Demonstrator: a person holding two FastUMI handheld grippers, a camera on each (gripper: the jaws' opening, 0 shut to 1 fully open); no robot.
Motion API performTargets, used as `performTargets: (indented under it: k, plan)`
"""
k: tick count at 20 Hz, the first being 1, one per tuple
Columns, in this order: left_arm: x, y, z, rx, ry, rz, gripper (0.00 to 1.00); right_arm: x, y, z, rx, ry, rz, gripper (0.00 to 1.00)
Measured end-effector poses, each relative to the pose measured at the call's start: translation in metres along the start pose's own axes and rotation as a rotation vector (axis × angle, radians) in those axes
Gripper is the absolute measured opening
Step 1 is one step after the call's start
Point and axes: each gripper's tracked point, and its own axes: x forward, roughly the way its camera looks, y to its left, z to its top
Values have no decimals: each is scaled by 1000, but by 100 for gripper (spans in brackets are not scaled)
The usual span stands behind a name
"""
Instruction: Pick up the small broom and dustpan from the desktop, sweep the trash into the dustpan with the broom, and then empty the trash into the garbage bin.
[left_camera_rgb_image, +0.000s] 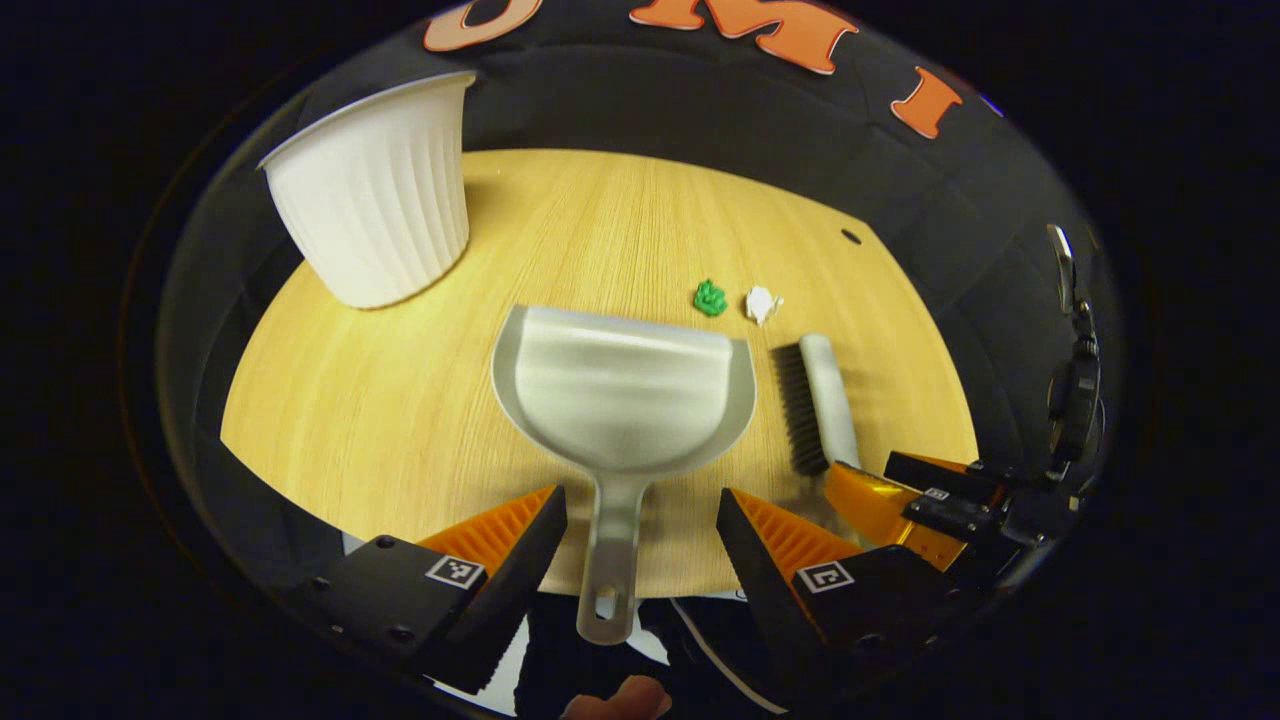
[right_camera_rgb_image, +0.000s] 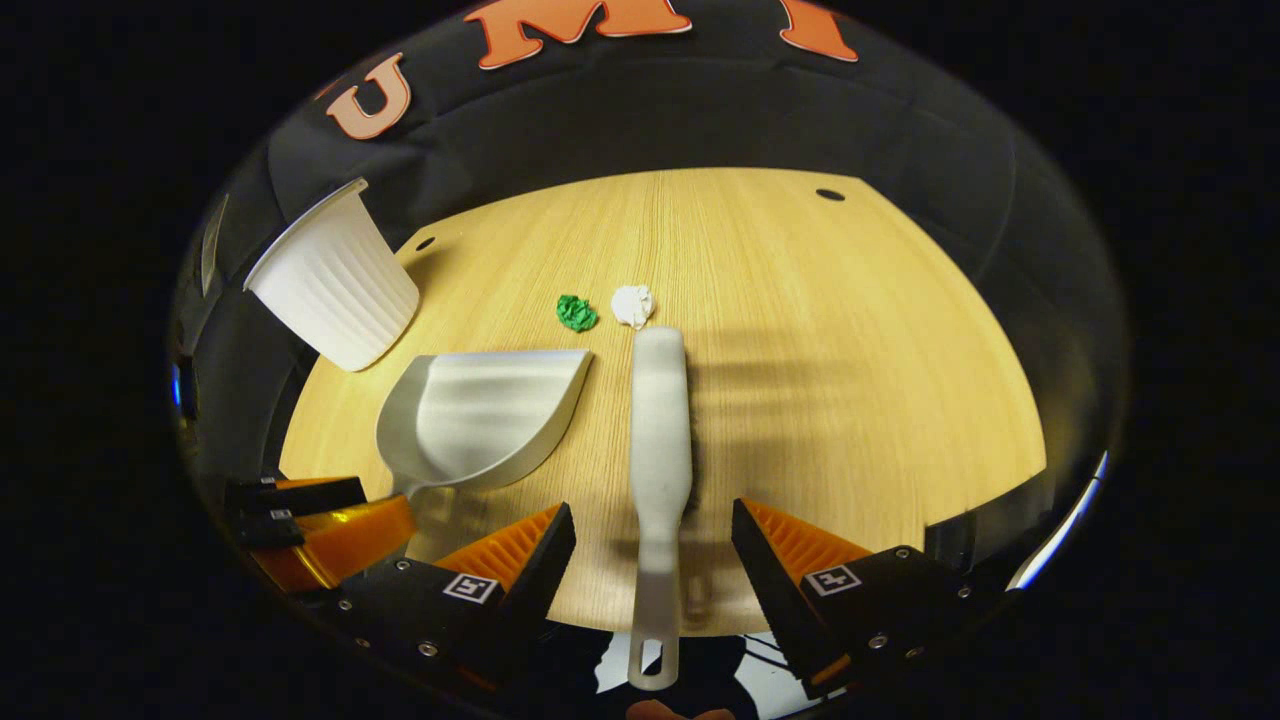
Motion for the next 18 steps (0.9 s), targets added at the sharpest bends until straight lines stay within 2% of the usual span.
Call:
performTargets:
  k: [2,6,8,10,11,13,14,16,17,18]
  plan:
    - [2,3,0,-6,61,25,98,8,-5,2,-51,20,-9,95]
    - [10,8,7,-2,148,22,98,19,-5,11,-121,41,-49,95]
    - [19,18,10,48,198,30,98,32,-4,11,-100,78,-86,95]
    - [27,14,11,73,250,-13,96,38,3,9,-52,117,-82,95]
    - [36,10,14,89,265,-26,89,43,2,9,-55,125,-96,95]
    - [49,12,21,126,301,-16,83,47,-1,11,-56,135,-127,95]
    - [55,14,18,139,321,-3,81,47,-1,10,-50,147,-131,95]
    - [64,20,17,147,351,28,72,52,-3,10,-56,165,-145,95]
    - [70,17,15,140,365,22,52,54,-4,9,-59,173,-147,94]
    - [72,15,11,141,381,19,45,56,-4,9,-63,184,-149,93]
